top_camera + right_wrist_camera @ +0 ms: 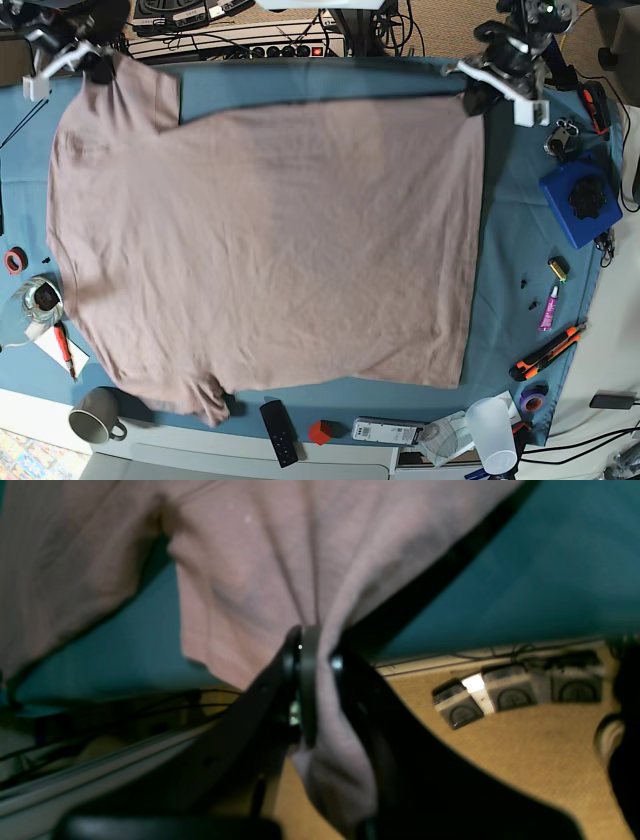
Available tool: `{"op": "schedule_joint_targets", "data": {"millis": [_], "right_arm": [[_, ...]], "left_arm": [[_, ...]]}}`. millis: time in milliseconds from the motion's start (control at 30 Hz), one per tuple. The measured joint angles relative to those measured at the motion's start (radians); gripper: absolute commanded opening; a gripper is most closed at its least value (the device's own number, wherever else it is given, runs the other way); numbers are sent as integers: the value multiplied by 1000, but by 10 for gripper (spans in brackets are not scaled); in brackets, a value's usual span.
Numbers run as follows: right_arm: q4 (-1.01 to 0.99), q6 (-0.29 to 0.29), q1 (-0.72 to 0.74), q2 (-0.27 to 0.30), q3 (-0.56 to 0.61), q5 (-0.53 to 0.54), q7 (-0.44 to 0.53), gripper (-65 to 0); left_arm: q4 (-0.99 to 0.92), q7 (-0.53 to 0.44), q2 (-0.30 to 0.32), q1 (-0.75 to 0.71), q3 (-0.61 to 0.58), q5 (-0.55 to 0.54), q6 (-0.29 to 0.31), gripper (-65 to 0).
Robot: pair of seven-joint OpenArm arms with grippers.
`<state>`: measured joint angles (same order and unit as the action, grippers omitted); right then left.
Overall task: Fold the T-shirt properly
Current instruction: 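Lift the shoulder edge with both grippers and pull it taut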
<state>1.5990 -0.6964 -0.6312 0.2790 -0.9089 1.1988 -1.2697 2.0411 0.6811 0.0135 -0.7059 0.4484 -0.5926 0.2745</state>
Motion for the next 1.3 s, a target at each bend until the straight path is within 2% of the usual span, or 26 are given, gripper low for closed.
{"op": "schedule_joint_targets", "data": {"millis": [100,233,500,700,933,1167,1300], "right_arm": [[0,0,-26,0,-56,36,-25,-650],[0,0,-60,0,-106,100,-76,-650],[0,0,-156,-9,-112,192,-92,-650],[1,0,-152,-21,-120,202,-103,-650],[13,0,-50,-21,-120,184,-106,-650],[13,0,-20,-21,-120,170,-101,-650],[12,0,8,-19,-120,163,-99,-650]], "left_arm": [[41,1,0,-42,64,-31,0,-650],[73,65,0,-62,140,-108,13,-650],[77,101,0,-133,153,-141,14,-650],[109,120,1,-155,153,-142,14,-650],[109,120,0,-134,153,-161,10,-650],[109,112,0,-128,149,-161,10,-650],[109,77,0,-127,134,-161,-43,-650]]}}
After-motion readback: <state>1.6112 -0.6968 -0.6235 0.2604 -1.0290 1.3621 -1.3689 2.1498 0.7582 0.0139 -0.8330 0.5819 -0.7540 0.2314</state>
